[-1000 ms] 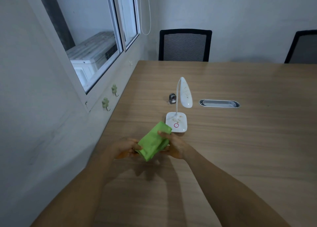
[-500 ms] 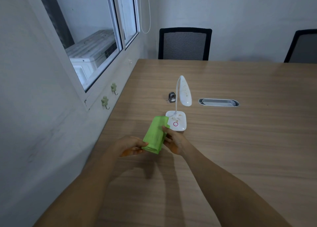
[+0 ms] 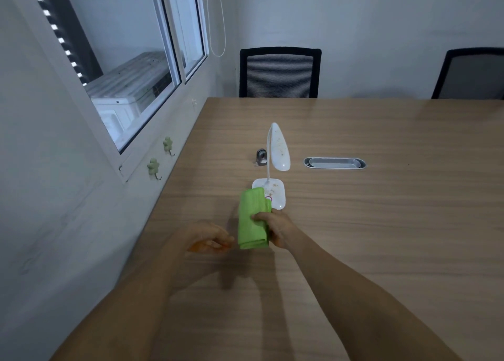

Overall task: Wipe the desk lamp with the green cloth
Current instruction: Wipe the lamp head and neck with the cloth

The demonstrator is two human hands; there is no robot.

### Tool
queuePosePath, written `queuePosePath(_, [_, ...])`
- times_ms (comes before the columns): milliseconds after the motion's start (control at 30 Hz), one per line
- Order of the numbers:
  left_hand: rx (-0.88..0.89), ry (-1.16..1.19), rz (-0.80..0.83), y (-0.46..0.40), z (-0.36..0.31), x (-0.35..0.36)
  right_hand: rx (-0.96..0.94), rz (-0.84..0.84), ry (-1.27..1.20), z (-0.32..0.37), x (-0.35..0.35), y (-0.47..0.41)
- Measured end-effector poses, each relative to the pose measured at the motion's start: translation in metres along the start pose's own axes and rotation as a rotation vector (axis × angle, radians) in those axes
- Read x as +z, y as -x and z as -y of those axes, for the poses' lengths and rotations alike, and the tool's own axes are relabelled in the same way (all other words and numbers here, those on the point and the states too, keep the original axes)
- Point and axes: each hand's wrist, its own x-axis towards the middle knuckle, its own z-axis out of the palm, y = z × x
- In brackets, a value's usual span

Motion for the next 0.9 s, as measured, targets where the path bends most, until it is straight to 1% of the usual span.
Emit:
queuePosePath(67, [-0.03,-0.174,-0.103,-0.003,-0.01,-0.007,0.059,-0.035,0.009,0.009,-0.014,0.009])
queuePosePath(133, [-0.021,-0.216,-0.194,-0.001,-0.03,-0.016,0.122,-0.033,0.049,0.021,-0.032,0.016])
queuePosePath(200, [0.046,-0.168,-0.238,0.002,-0.059,-0.022,0.134,-0.041,0.076,0.035,-0.051,0.022])
queuePosePath(333, [0.29,0.032,-0.307,0.007,-0.123,-0.022,0.057,-0.146,0.126,0.065,-0.081,0.036])
queuePosePath(467, [0.43,0.119,-0.251,0.012,-0.173,-0.014,-0.106,-0.198,0.195,0.092,-0.096,0.047])
queuePosePath(600, [0.526,0.123,-0.138,0.017,-0.203,-0.003,-0.328,-0.202,0.376,0.119,-0.097,0.062])
queuePosePath(700, [0.557,0.122,-0.057,0.02,-0.212,0.006,-0.528,-0.265,0.529,0.135,-0.09,0.072])
queuePosePath(800, [0.568,0.155,-0.034,0.018,-0.213,0.01,-0.76,-0.257,0.646,0.143,-0.078,0.077])
queuePosePath(900, [0.581,0.162,-0.042,0.016,-0.213,0.01,-0.885,-0.264,0.766,0.147,-0.062,0.078])
